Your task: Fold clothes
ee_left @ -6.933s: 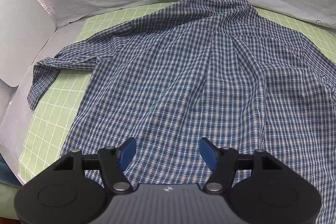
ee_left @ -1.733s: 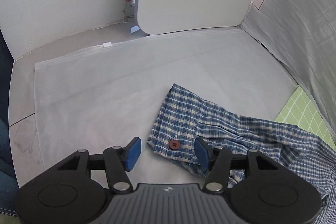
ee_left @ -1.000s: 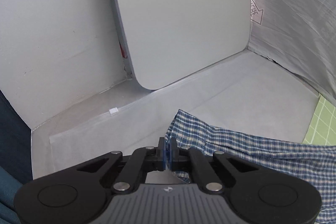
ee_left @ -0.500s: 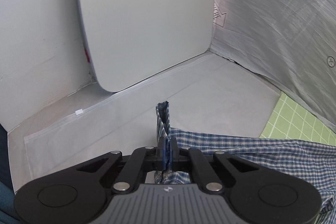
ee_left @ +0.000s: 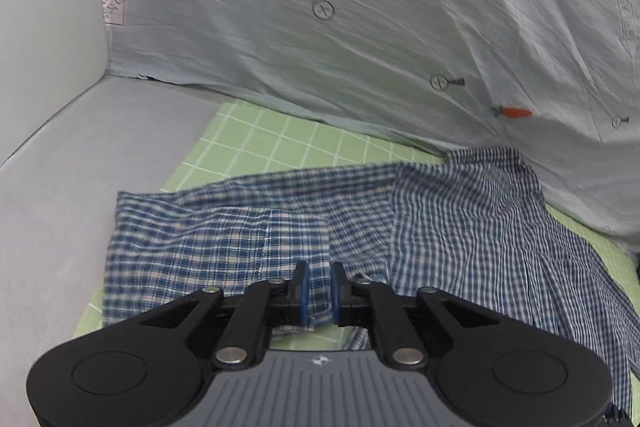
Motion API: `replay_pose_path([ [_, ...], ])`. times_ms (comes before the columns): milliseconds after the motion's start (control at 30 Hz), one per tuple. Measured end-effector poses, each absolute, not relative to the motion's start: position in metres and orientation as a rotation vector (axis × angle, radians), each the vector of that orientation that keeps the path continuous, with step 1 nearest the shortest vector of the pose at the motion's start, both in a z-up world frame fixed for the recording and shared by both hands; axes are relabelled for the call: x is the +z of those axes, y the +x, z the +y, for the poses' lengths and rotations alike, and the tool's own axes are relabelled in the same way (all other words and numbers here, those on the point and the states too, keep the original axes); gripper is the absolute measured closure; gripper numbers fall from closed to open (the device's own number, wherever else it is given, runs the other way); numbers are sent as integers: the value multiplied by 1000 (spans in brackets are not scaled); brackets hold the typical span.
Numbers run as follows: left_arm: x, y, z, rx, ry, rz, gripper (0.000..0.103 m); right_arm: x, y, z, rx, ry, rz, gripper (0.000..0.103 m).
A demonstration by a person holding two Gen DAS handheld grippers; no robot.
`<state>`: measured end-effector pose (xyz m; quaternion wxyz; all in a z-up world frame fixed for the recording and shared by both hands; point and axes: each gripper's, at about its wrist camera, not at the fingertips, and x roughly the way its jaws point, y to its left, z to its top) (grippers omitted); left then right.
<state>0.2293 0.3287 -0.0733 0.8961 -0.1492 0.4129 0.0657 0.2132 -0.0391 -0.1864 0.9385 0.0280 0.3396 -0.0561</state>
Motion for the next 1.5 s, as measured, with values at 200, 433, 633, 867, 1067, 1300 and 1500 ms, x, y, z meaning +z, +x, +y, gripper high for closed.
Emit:
replay_pose_path([
  [200,-91,224,316,165,-252,982,24,-186,212,-40,-112,58,694,0],
  [433,-103,217,343,323,-214,1083,21,-169,225,-18,-57,57,776,0],
  [633,-114,210,375,427,-242,1136,21,-138,240,35,119,46,719,0],
  [867,-124,199,407,527,-256,1169,19,-126,267,116,314,20,735,0],
  [1067,-132,189,427,575,-286,1180,14,-118,280,199,541,-69,727,0],
  [1300,-138,191,433,598,-321,1182,4,-133,286,262,677,-151,802,32],
  [1500,-142,190,437,610,-350,1176,0,-138,285,270,725,-138,835,76],
])
